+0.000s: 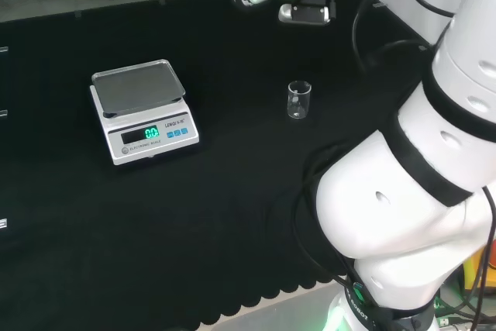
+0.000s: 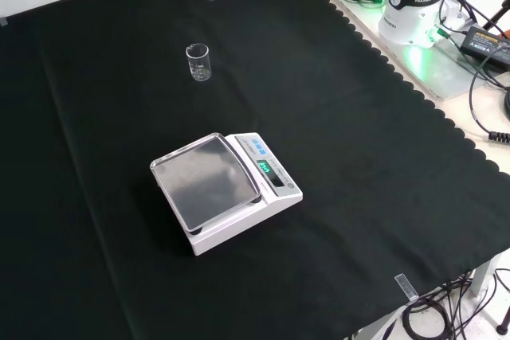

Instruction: Pick up the beaker.

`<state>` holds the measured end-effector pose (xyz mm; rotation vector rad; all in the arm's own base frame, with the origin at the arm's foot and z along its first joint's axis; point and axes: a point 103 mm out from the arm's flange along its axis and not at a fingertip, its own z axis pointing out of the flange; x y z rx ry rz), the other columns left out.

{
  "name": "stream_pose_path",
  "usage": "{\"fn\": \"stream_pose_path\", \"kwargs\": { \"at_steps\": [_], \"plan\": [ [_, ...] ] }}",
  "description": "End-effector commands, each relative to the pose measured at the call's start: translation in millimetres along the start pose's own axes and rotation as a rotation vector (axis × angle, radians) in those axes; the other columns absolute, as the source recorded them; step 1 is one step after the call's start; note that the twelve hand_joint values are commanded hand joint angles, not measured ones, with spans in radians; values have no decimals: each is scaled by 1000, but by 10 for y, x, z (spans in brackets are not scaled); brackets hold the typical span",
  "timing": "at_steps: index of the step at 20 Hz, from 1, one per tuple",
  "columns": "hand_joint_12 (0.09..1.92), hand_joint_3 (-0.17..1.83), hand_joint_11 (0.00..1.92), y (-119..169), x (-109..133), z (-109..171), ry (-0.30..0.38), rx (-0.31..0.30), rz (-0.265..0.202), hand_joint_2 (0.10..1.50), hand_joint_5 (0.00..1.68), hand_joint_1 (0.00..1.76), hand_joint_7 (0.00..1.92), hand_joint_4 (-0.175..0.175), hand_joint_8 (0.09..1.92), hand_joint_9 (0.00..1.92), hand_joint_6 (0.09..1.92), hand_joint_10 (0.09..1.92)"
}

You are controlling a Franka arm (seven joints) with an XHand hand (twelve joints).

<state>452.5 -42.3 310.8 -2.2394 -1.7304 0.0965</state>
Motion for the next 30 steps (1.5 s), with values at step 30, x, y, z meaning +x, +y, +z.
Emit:
{"fn": "stream_pose_path", "kwargs": {
  "at_steps": [30],
  "plan": [
    [1495,-41,0,684,-777,1227,130,193,212,978,104,295,0,-62,599,0,87,645]
  ]
}}
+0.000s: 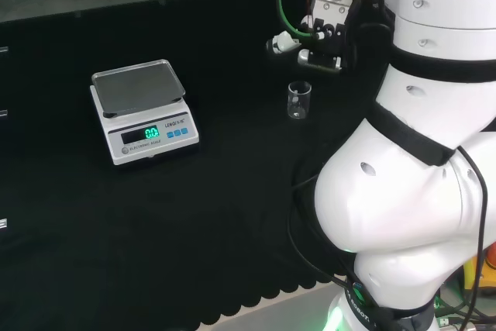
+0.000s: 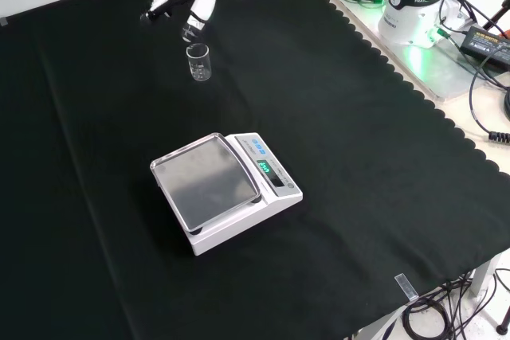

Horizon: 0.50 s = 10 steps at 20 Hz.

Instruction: Pick up the beaker.

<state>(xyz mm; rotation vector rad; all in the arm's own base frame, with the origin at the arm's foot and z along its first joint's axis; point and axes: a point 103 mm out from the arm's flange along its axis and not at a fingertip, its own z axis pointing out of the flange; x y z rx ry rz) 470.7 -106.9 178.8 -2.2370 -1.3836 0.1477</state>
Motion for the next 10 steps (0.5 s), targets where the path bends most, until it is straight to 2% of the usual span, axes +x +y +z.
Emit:
{"fn": "stream_pose_path", "kwargs": {
  "at_steps": [1,10],
  "plan": [
    [1494,-40,0,35,-52,173,13,30,13,978,104,295,0,-62,599,0,87,644],
    [1490,-40,0,22,-67,379,10,68,23,978,105,294,0,-62,591,0,87,638]
  ]
}}
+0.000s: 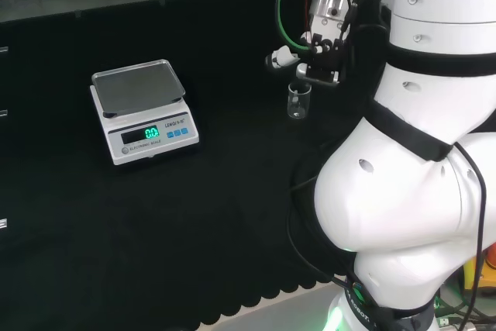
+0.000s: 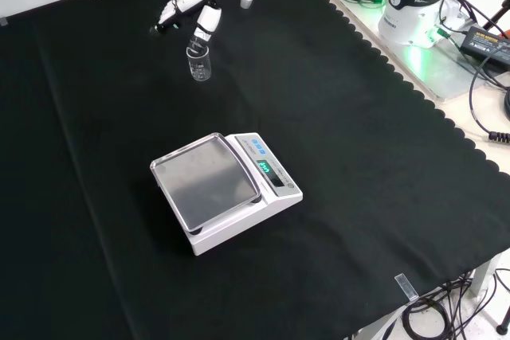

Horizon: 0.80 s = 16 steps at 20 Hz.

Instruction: Pick up the beaker.

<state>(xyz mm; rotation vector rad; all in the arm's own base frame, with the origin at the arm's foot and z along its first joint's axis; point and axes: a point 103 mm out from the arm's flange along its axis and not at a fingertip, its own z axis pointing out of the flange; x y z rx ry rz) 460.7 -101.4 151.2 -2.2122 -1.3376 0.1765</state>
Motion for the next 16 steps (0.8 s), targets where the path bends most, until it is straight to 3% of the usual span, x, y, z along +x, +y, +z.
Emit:
{"fn": "stream_pose_path", "kwargs": {
  "at_steps": [1,14,16],
  "plan": [
    [1490,-40,0,-9,-14,109,0,24,2,977,106,294,0,-62,590,0,87,636],
    [1501,-42,0,40,-74,466,-26,62,44,969,110,360,0,-65,590,0,87,641],
    [1518,-42,1,66,-109,497,-24,68,29,968,111,378,0,-65,609,0,87,678]
  ]
}}
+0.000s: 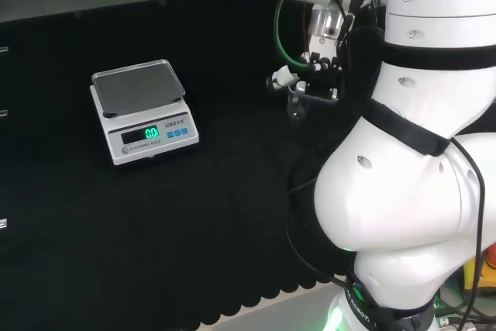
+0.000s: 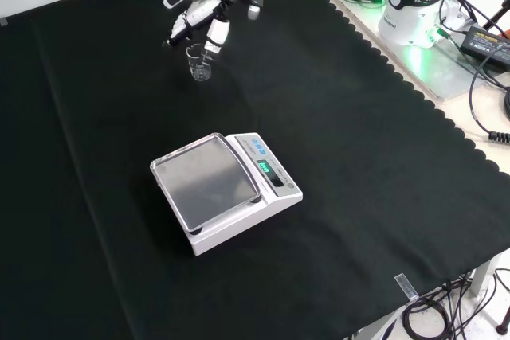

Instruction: Pick up the beaker.

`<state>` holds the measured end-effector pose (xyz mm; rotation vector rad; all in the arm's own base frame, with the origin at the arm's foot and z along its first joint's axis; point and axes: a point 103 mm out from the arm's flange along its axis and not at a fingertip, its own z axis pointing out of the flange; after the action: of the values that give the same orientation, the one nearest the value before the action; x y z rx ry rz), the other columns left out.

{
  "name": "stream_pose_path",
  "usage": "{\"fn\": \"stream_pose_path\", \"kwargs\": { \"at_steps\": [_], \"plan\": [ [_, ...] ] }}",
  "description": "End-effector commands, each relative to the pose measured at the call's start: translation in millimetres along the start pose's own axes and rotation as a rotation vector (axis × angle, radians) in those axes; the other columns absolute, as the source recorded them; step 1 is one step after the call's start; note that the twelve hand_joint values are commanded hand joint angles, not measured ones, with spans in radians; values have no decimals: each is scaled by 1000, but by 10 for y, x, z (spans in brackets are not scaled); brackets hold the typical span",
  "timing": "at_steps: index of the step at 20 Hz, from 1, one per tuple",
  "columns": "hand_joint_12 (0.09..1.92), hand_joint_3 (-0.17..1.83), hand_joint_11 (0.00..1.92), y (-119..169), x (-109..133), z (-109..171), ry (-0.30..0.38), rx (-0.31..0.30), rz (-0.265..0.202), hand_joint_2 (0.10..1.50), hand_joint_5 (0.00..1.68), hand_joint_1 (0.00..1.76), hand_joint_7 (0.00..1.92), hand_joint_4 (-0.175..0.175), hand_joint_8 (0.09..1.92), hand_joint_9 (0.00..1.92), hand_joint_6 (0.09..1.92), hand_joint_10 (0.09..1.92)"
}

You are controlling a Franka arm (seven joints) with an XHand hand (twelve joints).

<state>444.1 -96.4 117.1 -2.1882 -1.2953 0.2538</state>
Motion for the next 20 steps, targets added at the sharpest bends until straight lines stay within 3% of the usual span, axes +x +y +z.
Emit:
{"fn": "stream_pose_path", "kwargs": {
  "at_steps": [1,8,15,20],
  "plan": [
    [1525,-42,7,65,-10,144,1,8,5,967,112,389,0,-66,621,0,87,700],
    [1477,-45,184,141,40,164,-15,-29,20,958,133,495,18,-74,776,35,87,915],
    [1250,-52,637,158,-1,91,-46,-68,28,989,313,722,260,-112,855,569,87,789],
    [897,-88,1159,167,-40,103,-52,-106,26,1051,484,897,483,-158,899,990,119,608]
  ]
}}
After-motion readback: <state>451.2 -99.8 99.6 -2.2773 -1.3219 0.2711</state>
